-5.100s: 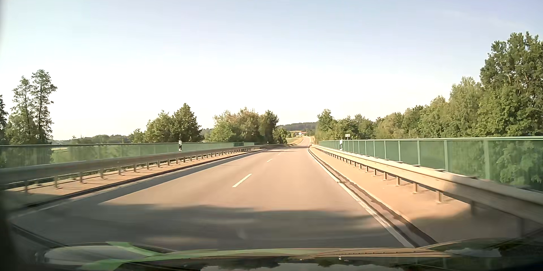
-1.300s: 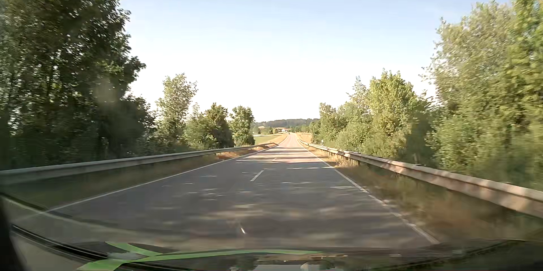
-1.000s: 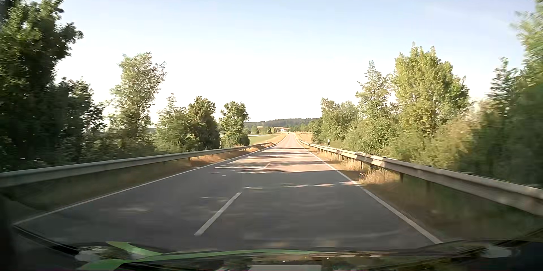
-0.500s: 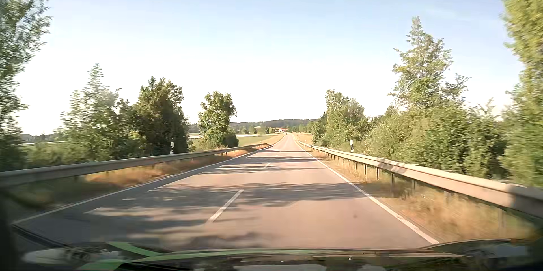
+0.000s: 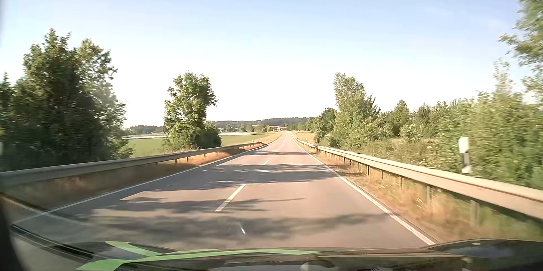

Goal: Follow the waypoints while adhering to traffic rules and regulations

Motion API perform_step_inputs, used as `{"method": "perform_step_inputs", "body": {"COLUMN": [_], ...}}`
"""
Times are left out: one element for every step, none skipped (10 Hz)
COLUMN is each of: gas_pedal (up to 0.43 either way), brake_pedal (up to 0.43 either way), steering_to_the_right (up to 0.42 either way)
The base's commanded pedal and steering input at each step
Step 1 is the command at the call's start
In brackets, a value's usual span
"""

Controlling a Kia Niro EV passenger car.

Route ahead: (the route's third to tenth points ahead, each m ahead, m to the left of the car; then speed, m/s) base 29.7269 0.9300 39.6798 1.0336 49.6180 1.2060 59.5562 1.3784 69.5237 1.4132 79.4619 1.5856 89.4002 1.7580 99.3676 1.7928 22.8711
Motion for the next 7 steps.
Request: {"method": "perform_step_inputs", "body": {"gas_pedal": [0.287, 0.299, 0.311, 0.311, 0.319, 0.319, 0.311], "brake_pedal": [0.000, 0.000, 0.000, 0.000, 0.000, 0.000, 0.000], "steering_to_the_right": [0.000, -0.002, -0.007, -0.009, -0.008, -0.006, -0.005]}}
